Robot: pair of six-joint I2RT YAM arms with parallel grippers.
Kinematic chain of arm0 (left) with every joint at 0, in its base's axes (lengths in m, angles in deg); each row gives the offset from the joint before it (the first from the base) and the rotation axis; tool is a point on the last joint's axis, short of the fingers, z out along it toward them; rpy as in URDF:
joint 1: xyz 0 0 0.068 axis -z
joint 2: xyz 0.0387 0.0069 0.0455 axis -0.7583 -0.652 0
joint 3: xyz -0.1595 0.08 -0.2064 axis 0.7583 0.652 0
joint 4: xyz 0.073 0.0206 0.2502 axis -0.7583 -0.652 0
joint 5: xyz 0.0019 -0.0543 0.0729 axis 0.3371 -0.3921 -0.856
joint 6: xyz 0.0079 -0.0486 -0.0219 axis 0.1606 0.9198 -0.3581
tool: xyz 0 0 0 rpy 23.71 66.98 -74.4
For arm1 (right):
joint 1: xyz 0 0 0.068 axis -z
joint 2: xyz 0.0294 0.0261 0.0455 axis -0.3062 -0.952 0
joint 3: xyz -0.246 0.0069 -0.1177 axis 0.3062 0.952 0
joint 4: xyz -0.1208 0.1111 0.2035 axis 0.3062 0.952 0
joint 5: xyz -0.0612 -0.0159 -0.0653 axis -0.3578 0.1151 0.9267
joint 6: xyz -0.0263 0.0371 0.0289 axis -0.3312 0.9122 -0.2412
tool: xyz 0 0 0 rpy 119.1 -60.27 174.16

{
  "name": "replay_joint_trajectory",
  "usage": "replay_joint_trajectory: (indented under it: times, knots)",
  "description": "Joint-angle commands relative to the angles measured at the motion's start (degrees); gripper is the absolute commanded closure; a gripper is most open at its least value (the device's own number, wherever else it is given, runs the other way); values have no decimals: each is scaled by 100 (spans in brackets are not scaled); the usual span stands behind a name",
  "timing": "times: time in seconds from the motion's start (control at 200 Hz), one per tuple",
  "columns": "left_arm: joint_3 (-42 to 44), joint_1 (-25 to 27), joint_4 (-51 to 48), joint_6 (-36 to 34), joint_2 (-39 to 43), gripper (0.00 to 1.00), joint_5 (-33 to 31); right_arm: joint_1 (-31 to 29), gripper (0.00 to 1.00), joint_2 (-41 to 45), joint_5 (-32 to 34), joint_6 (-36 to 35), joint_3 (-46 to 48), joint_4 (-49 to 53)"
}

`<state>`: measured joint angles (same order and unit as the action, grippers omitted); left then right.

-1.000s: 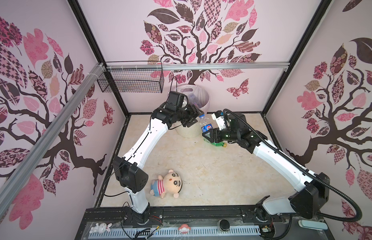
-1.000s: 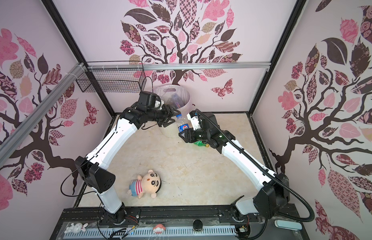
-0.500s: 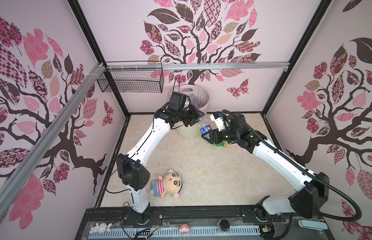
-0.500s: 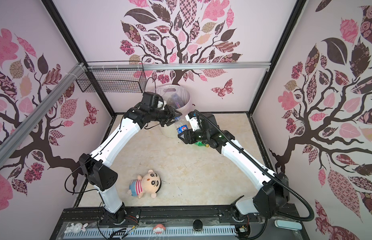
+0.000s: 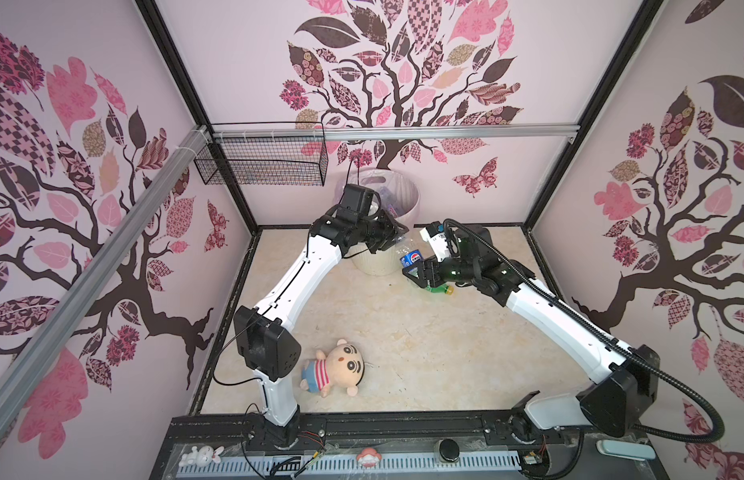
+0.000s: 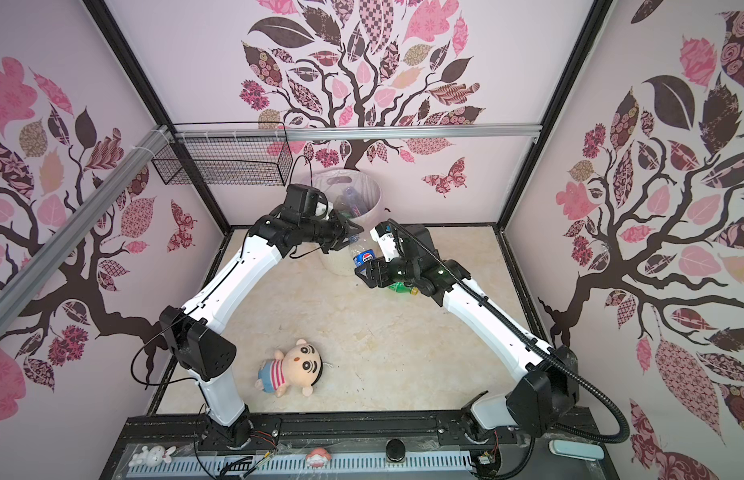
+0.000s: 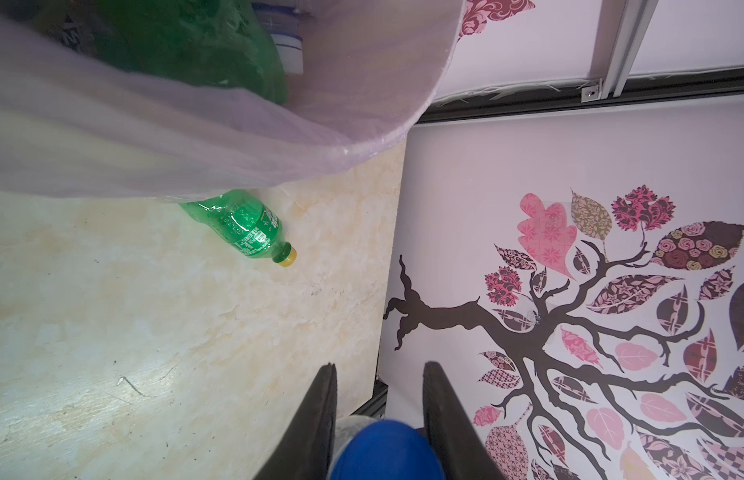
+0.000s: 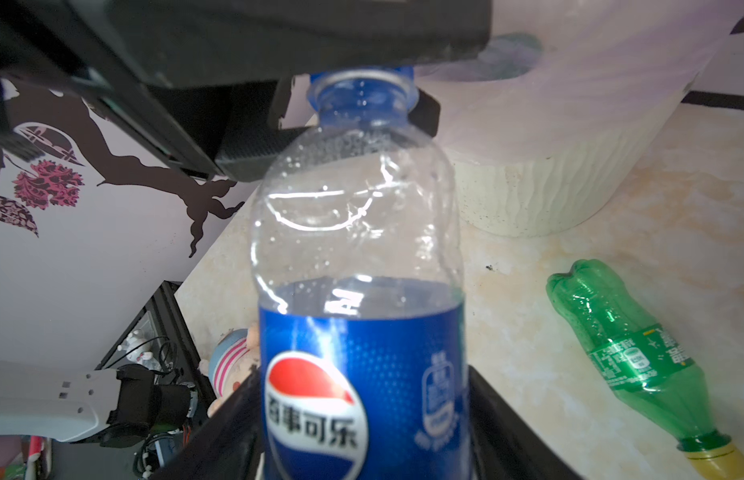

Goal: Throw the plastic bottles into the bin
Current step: 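Grasp the Pepsi bottle's blue cap with the left gripper while right holds it, then carry the Pepsi bottle over the bin with the left gripper and release while right withdraws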

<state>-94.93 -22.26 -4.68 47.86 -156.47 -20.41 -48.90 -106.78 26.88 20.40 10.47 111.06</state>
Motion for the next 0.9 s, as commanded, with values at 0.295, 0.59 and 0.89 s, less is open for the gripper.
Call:
replay_joint_trajectory:
  times: [0.295, 0.59, 0.89]
  knots:
    - [-945, -748, 197, 294, -190, 84, -62, 9, 0, 428, 794, 102, -166, 7]
    - [-1929, -1430, 1361, 878, -412, 84, -363, 495, 1, 799, 1171, 605, 61, -21]
    - [-2877, -1569, 1911, 721, -810, 84, -1450, 646, 0, 793, 1169, 576, 15, 128]
